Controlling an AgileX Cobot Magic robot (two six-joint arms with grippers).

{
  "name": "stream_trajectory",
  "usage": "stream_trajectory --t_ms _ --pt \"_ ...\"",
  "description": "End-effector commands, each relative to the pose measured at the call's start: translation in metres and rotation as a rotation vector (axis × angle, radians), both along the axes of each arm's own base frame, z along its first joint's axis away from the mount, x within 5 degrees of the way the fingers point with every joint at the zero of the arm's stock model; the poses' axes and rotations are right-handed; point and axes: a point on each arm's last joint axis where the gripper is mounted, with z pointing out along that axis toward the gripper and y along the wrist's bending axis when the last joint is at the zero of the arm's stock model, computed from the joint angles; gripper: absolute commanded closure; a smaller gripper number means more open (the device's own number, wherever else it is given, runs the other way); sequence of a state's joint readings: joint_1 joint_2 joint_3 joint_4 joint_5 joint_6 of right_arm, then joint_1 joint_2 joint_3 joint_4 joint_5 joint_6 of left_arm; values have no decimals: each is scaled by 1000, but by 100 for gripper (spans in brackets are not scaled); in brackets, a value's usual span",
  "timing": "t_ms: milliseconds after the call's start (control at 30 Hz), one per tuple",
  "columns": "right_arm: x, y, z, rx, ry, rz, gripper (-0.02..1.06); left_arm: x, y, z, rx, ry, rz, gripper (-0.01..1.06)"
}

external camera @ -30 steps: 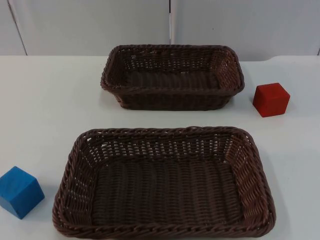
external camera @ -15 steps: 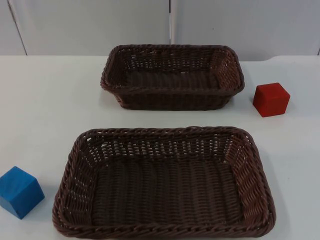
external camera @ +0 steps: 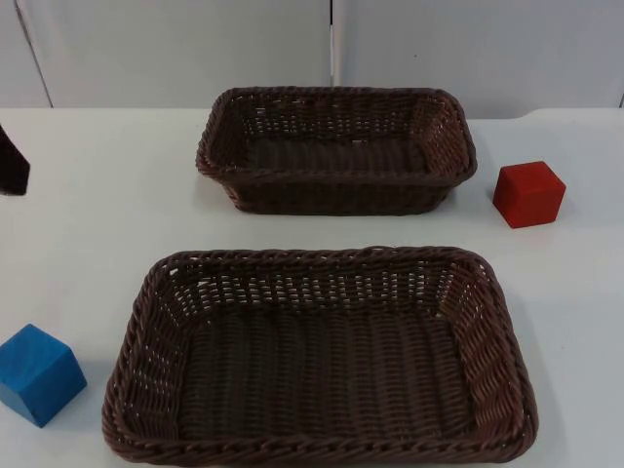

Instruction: Pick up one cube with the left hand and place it into the upper basket. Pick up one cube with the right hand and place it into the lower basket.

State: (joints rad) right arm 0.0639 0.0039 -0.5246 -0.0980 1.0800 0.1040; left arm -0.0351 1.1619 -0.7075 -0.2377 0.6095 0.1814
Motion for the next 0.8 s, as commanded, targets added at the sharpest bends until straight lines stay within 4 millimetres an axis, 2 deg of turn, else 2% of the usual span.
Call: stream_trajectory --t_ms 0,300,467,767 --pt "0 0 -2 -8 3 4 -1 7 0 -3 -16 0 13 0" --pt "0 0 -2 -8 3 4 -1 24 -2 -34 -42 123 45 0" --pt "0 0 -2 -9 3 4 -1 29 -1 -45 -31 164 51 0" --pt "0 0 -2 -9 3 4 -1 28 0 -45 -2 170 36 4"
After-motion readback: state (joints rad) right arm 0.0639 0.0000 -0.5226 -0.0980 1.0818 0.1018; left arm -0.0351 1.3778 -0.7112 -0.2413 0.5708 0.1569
